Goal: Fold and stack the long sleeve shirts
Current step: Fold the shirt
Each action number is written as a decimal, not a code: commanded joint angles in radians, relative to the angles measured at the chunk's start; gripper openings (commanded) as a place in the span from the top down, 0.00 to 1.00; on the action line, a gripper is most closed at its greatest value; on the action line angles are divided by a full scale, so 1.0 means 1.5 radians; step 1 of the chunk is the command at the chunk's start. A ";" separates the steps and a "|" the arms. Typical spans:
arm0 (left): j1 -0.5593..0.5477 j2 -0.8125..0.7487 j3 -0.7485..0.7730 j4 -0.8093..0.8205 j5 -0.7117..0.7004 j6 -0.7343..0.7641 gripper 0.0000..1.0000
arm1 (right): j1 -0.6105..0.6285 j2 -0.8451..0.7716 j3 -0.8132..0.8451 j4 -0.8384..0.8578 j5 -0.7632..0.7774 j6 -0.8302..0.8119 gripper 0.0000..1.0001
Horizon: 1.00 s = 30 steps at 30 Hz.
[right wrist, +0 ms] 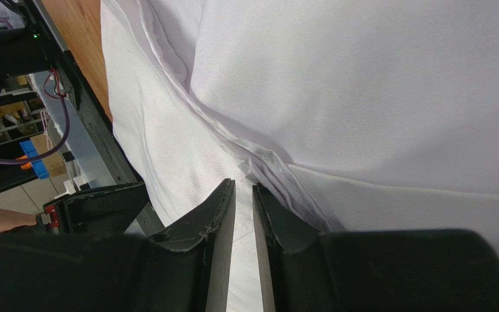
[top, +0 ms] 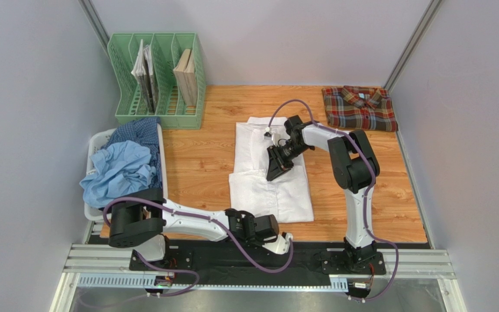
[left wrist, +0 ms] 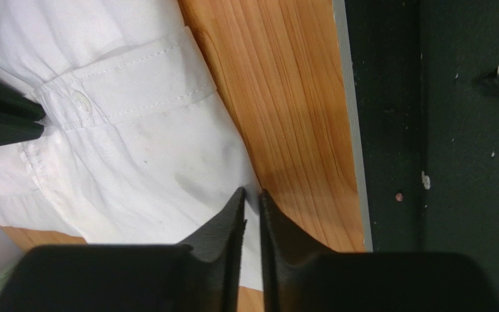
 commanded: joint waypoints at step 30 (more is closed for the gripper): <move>0.014 -0.207 0.060 -0.152 0.156 -0.028 0.53 | 0.048 -0.111 -0.070 -0.058 0.024 -0.060 0.73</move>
